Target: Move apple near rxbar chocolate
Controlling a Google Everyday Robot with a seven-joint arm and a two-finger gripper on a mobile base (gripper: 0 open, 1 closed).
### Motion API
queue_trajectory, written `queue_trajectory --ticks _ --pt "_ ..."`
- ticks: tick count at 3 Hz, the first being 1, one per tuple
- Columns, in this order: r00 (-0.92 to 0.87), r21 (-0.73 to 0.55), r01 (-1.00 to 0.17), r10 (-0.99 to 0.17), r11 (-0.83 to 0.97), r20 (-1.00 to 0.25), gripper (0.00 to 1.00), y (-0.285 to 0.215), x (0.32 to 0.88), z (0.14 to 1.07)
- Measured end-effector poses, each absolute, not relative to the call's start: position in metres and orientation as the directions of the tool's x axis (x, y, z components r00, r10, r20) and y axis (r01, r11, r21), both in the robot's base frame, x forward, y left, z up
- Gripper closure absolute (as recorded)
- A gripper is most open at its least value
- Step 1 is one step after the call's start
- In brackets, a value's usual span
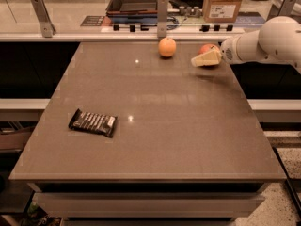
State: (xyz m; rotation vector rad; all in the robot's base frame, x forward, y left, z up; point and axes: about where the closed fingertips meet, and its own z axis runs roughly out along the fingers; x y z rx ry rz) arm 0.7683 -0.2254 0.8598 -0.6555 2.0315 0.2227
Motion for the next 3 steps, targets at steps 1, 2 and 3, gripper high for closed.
queue_trajectory --ticks 1,2,3 --pt "-0.390 -0.120 -0.533 -0.370 0.837 -0.843 0.41 -0.2255 0.7720 0.8553" --pt "-0.391 -0.119 -0.536 -0.370 0.836 -0.843 0.64 -0.2232 0.7726 0.8534" --pt "-0.392 -0.117 -0.539 -0.371 0.834 -0.842 0.88 -0.2208 0.7733 0.8514"
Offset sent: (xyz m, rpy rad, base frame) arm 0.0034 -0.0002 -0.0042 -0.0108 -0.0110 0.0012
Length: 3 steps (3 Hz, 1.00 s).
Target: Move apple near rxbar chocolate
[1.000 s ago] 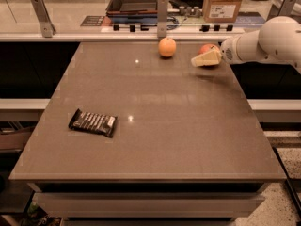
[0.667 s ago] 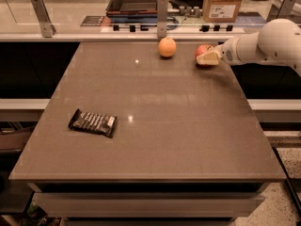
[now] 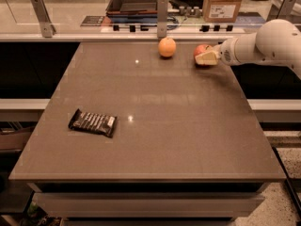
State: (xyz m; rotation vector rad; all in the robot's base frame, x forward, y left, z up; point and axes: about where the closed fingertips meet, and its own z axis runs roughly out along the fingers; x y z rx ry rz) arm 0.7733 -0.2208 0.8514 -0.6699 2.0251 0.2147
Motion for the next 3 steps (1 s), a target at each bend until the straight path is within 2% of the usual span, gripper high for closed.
queue_trajectory --ticks 1,3 --pt "-0.393 -0.115 -0.542 -0.372 0.832 -0.841 1.00 -0.219 0.774 0.850" --pt "-0.381 -0.148 -0.551 -0.405 0.821 -0.831 1.00 -0.219 0.773 0.864"
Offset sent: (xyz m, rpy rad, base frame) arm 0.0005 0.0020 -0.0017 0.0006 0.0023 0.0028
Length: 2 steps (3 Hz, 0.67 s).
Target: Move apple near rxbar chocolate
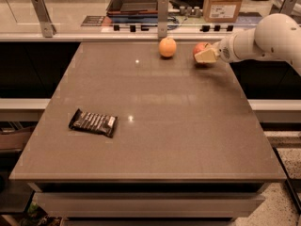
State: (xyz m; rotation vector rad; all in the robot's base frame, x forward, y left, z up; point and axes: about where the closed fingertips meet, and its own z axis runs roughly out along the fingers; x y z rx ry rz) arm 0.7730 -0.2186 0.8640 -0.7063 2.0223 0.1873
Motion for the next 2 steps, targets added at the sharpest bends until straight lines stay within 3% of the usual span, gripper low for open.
queue_trajectory --ticks 2 --pt "-0.360 -0.224 -0.550 -0.470 0.805 -0.806 1.00 -0.237 0.754 0.912"
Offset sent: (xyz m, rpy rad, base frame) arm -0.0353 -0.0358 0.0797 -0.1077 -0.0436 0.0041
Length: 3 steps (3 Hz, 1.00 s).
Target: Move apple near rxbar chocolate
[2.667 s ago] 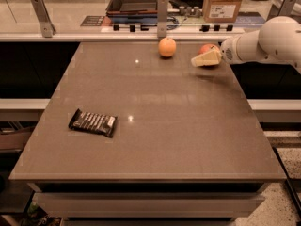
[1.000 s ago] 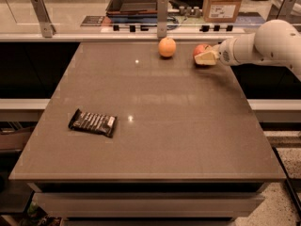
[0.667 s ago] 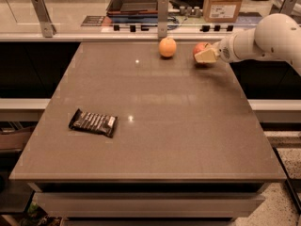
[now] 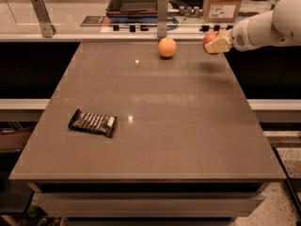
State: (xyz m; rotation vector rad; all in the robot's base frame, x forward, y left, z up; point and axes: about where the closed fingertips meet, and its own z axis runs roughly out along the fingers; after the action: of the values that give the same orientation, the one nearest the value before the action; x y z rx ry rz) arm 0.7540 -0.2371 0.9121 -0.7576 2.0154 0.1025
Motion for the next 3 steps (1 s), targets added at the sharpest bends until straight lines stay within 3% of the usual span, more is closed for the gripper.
queue_trajectory --ticks 3 --pt "-0.282 -0.135 -0.779 -0.534 0.613 -0.797 1.00 -0.208 0.661 0.944"
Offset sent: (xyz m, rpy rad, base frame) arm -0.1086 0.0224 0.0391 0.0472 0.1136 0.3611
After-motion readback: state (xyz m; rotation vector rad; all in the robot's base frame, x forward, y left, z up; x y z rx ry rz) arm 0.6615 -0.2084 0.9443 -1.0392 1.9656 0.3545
